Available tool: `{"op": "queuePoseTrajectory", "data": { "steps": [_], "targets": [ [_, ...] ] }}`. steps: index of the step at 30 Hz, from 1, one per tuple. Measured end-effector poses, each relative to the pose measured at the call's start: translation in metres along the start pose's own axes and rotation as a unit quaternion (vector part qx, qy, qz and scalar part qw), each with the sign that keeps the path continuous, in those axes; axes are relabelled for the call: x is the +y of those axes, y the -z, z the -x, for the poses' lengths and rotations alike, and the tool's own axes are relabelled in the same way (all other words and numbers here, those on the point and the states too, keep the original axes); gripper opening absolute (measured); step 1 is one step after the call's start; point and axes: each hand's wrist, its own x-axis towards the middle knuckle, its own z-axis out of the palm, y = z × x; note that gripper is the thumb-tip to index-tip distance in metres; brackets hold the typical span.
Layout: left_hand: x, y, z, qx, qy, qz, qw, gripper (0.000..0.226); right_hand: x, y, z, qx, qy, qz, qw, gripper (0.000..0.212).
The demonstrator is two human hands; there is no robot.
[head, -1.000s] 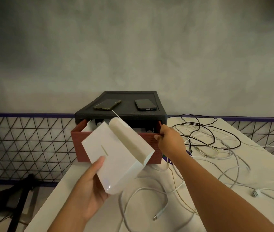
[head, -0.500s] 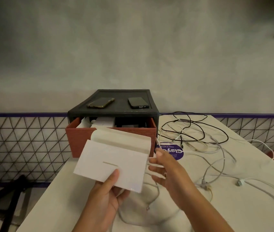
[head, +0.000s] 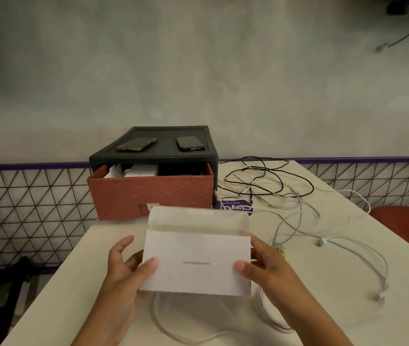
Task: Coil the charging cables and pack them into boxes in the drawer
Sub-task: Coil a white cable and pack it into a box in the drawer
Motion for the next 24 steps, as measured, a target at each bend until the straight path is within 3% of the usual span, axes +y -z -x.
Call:
{"op": "queuePoseTrajectory", "data": {
  "steps": [6,11,16,19,21,24],
  "targets": [
    [0.005,0.006,0.013,-0.082,-0.063,-0.237,0.966,0.072,0.009,0.007,0.014,-0.014,-0.006,0.058,0.998,0.054],
    [0.006,0.008,0.019,-0.106,-0.075,-0.305,0.944,0.084,0.012,0.017,0.02,-0.003,0.012,0.174,0.985,0.056],
    [0.008,0.005,0.024,-0.088,-0.072,-0.319,0.941,0.091,0.019,0.048,0.021,0.103,0.023,0.357,0.928,0.018],
    [0.007,0.002,0.026,-0.075,-0.073,-0.317,0.943,0.092,0.017,0.053,0.032,0.052,0.02,0.425,0.904,0.017],
    [0.006,-0.002,0.026,-0.075,-0.075,-0.317,0.942,0.092,0.021,0.05,0.04,0.009,0.006,0.473,0.881,0.003],
    [0.005,-0.007,0.027,-0.079,-0.079,-0.316,0.942,0.09,0.03,0.041,0.045,-0.029,-0.003,0.552,0.833,0.027]
  ]
}}
